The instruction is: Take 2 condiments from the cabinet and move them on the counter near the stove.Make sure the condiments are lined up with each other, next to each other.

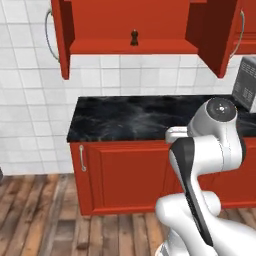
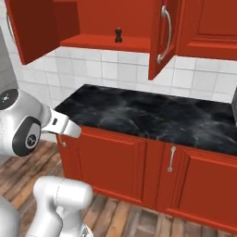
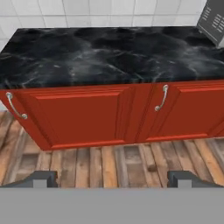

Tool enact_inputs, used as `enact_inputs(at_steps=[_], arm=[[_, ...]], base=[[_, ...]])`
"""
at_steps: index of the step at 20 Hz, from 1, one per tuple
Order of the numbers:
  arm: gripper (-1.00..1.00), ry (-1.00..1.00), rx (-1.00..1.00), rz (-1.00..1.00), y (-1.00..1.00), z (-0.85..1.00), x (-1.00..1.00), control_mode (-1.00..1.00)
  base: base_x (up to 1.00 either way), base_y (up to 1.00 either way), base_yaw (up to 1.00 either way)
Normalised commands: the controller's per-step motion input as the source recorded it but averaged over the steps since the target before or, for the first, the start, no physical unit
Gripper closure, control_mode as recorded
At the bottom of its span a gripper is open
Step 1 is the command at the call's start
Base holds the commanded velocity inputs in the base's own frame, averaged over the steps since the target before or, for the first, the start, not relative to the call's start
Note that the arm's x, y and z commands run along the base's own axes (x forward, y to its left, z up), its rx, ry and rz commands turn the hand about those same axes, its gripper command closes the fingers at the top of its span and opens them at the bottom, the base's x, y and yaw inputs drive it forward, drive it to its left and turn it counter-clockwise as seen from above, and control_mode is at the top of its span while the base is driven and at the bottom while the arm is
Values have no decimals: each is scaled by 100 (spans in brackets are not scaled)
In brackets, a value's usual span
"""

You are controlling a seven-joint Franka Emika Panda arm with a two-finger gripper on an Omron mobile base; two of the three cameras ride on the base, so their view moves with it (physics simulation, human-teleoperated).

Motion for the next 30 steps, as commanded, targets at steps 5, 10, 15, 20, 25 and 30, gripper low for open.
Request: enact_inputs(at_steps=[5, 10, 15, 20, 25, 30], arm=[[-100, 0, 0, 0, 0, 0, 0, 100], [-100, 0, 0, 0, 0, 0, 0, 100], [-100, 0, 0, 0, 0, 0, 0, 100], [-100, 0, 0, 0, 0, 0, 0, 100], [-100, 0, 0, 0, 0, 0, 0, 100], [-100, 0, 0, 0, 0, 0, 0, 100]], base=[[100, 32, -8], [100, 43, -12], [94, 22, -12], [87, 4, -11], [69, 0, -10], [9, 0, -2]])
